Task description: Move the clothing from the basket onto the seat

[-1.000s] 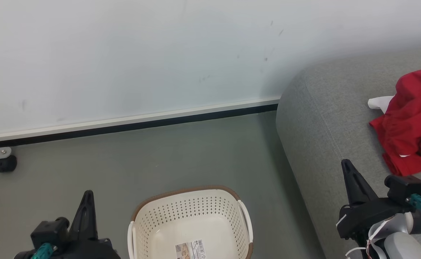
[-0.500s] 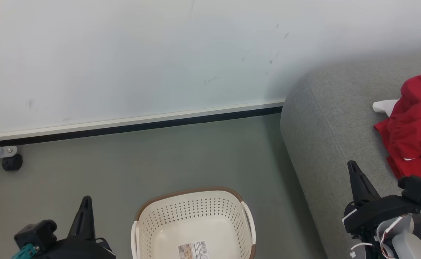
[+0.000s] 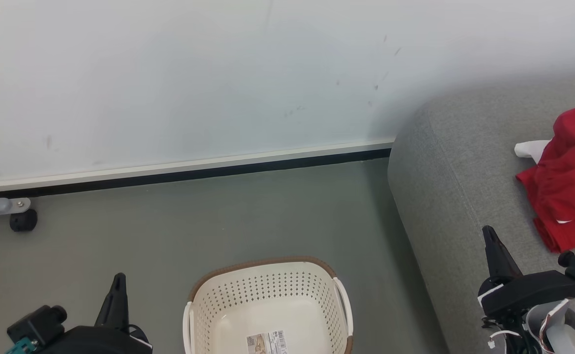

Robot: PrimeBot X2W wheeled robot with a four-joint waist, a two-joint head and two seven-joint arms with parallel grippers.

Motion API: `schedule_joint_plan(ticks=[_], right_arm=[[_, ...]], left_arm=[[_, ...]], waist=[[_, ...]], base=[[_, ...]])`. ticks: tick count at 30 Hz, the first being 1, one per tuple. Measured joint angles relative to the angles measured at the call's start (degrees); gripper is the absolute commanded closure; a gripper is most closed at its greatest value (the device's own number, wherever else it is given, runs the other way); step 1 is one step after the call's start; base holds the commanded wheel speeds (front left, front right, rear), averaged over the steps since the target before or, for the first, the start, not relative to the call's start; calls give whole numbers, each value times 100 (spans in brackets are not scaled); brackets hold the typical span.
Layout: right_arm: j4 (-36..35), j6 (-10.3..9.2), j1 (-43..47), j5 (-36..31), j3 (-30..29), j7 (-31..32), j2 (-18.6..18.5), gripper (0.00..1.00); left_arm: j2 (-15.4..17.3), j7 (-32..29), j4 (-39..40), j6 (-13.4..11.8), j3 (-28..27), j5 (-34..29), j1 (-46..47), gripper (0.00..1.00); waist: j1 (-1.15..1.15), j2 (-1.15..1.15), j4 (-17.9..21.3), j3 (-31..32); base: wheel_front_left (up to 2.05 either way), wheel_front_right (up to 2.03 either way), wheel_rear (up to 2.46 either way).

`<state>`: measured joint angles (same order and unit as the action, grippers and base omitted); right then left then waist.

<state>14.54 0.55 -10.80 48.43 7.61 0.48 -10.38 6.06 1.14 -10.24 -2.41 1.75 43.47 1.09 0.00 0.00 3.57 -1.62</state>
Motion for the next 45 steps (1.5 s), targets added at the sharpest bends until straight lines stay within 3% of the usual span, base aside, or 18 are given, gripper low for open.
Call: schedule_joint_plan(ticks=[45], right_arm=[[189, 453, 336, 3129, -1110, 452, 559, 100]], left_arm=[[-259, -559, -471, 673, -509, 3482, 236, 100]], waist=[[0, 0, -260, 111]], base=[[0, 0, 0]])
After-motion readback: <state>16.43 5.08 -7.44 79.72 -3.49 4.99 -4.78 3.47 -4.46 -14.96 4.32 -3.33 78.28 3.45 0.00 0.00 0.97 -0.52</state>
